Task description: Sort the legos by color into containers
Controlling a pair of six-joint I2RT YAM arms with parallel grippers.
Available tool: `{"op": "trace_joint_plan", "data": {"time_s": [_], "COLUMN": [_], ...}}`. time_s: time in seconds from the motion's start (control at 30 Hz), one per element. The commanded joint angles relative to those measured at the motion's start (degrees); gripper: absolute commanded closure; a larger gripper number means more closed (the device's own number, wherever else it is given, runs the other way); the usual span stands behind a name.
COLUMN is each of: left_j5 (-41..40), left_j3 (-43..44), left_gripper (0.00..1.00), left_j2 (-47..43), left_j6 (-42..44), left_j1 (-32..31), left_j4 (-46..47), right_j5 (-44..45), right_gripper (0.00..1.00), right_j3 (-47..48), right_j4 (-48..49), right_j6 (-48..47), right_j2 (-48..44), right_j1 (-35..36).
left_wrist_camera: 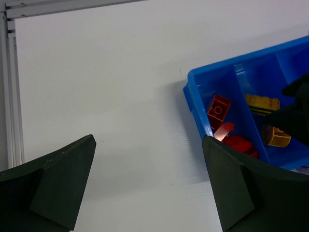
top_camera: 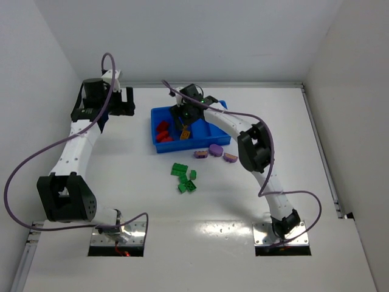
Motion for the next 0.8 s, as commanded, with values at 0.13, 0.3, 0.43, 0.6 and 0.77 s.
{"op": "trace_joint_plan", "data": {"time_s": [0.13,0.3,0.43,0.6,0.77], "left_j5": [4.99,9.13,11.42,12.73,13.88], "left_j3": [-1.66,-1.66,-0.87,0.45,0.97], "left_gripper": [0.00,0.00,0.00,0.00,0.00], "left_j2": [-2.11,-2.11,-0.35,1.06,2.19], "left_j6": [1.20,0.05,-0.65,-0.65,-0.65], "left_j1": [0.29,0.29,-0.23,-2.34,-3.57], "left_j4": [1.06,3.17,4.58,4.58,4.58], "right_j5": [-8.75,-10.07,-9.55,-7.88,-7.26], "right_gripper": [0.21,0.21,0.21,0.21,0.21], "right_j3": [-2.07,-19.45,-34.57,-52.33,-65.44], "right_j4": [4.70,9.18,5.42,-1.79,-0.40], "right_j6": [-3.93,-8.67,-16.83,-21.78,-24.41], "right_j2": [-6.84,-27.01,-42.42,-55.53,-59.86], "right_j1": [-0.42,-3.14,-5.95,-7.98,-10.96]}}
